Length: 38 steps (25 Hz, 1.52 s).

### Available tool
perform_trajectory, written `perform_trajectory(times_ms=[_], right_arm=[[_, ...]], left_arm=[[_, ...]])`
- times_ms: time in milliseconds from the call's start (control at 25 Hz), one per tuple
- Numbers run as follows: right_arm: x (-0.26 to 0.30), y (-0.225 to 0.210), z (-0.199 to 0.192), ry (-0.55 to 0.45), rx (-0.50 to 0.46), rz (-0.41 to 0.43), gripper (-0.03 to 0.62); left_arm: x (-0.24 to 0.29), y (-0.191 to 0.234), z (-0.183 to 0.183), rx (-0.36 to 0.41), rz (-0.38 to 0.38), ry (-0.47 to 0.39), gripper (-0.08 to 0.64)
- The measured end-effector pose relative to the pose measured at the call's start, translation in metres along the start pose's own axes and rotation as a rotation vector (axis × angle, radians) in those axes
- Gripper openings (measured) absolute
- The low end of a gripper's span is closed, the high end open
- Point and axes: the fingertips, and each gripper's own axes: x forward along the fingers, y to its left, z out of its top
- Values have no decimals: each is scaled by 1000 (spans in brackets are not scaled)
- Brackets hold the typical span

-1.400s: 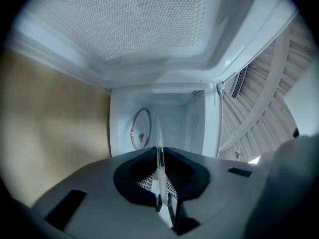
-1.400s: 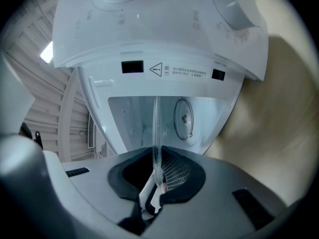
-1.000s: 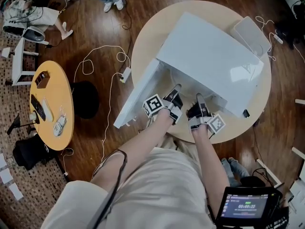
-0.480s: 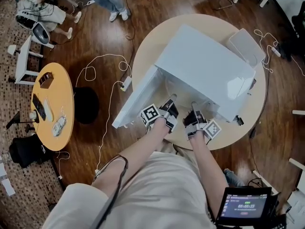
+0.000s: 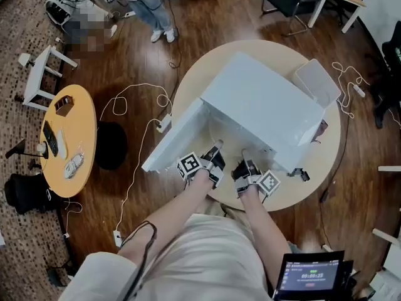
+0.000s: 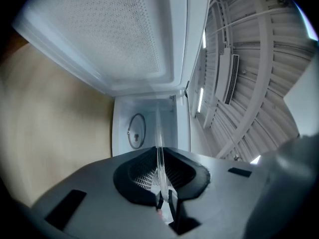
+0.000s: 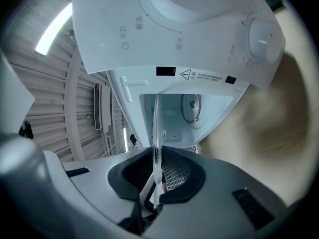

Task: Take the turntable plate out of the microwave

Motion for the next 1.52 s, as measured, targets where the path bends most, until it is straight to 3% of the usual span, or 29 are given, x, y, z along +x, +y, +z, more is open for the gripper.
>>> perform_trajectory(times_ms=[280,560,680,1520], right_arm=[[-7,14,-5,44,0,26,37],[-14,16,-11,52,-17,23,37],[-15,20,-14,43,-10,29,37],[-37,19,-53,-72,-8,1,37]], left_arm=[[-17,-7,-7,-4,17,-51,31],[-27,-9,-10,0,16,-37,31],[-28,-14,-9,-4,-8,-17,31],[-59,-7,-8,-12,15,140,31]])
